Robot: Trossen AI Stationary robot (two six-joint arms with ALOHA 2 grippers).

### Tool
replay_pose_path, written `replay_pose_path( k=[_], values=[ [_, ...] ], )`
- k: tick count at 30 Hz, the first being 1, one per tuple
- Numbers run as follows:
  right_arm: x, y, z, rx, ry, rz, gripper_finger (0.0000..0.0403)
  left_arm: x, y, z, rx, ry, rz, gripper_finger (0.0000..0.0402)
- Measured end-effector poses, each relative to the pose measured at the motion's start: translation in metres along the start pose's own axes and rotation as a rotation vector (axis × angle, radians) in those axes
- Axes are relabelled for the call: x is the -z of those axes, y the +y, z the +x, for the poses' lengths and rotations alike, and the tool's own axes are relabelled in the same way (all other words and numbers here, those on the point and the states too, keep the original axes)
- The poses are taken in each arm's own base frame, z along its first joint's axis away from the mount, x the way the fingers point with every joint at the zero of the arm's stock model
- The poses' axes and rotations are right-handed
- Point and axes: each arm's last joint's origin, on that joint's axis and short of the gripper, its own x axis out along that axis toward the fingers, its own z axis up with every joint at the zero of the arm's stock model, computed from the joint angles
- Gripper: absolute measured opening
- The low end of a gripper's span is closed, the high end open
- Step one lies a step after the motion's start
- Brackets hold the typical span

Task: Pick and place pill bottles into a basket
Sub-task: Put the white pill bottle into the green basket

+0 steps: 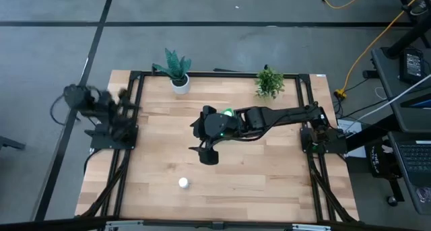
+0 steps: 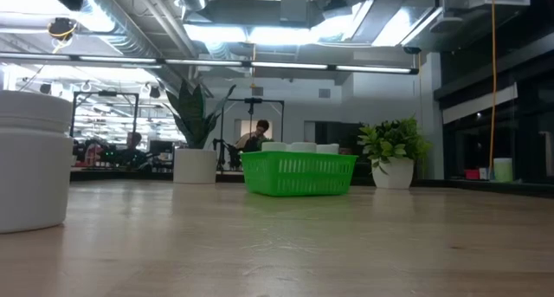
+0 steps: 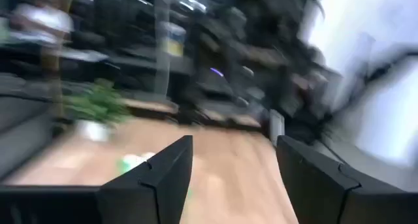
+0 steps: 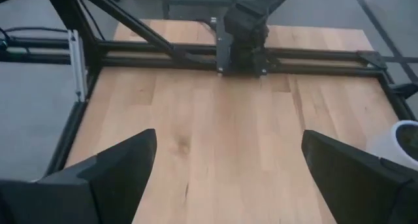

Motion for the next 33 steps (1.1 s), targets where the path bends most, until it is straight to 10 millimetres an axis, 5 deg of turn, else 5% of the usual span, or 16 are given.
replay_pose_path(
  k=[5, 11, 20, 33],
  values=[
    [-0.001, 0.004, -0.002, 0.025, -0.01, -0.004, 0.0381, 0.042, -0.016, 0.029, 0.092, 0.066, 0.045, 0.0212],
    [0.004, 0.003, -0.002, 0.039, 0.04, 0.038, 0.0381, 0.092, -0.02, 0.045, 0.208, 0.148, -0.108, 0.0198],
    [0.005, 0.01, -0.004, 0.026, 0.039, 0.066, 0.0381, 0.141, -0.016, 0.066, 0.247, 0.064, -0.173, 0.0166],
    [0.006, 0.018, -0.006, 0.009, 0.041, 0.072, 0.0381, 0.148, -0.003, 0.076, 0.081, 0.087, -0.054, 0.0116]
  ],
)
